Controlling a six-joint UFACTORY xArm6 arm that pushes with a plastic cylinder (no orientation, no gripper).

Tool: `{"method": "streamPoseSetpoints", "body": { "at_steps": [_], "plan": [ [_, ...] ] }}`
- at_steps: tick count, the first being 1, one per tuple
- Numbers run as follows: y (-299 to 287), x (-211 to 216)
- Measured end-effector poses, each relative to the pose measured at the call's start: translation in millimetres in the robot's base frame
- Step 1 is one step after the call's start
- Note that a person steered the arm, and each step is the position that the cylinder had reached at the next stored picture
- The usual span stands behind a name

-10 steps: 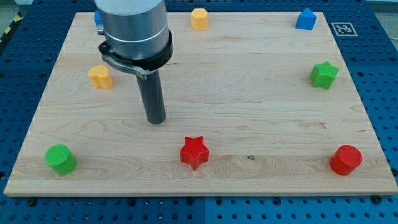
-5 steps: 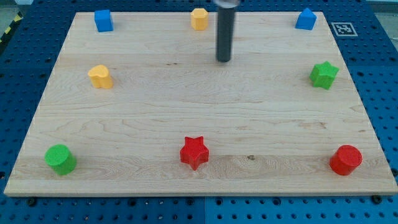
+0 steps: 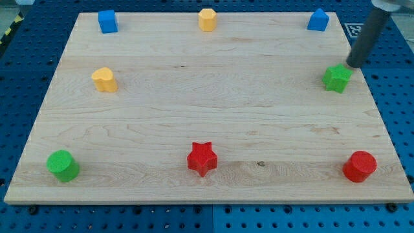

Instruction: Slide the green star to the top left of the red circle

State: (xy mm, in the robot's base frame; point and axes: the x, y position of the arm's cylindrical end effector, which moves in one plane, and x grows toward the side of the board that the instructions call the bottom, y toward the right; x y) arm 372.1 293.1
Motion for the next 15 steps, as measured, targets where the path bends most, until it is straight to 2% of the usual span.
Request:
{"method": "streamPoseSetpoints", "body": {
  "at_steps": [1,4,6,9,11,14,15],
  "plan": [
    [-13.0,27.5],
    [-14.5,19.0],
    [-73.3,18.7],
    [-111.2,19.3],
    [-75.9,49.2],
    [-78.0,53.8],
    [-100.7,53.8]
  ]
}}
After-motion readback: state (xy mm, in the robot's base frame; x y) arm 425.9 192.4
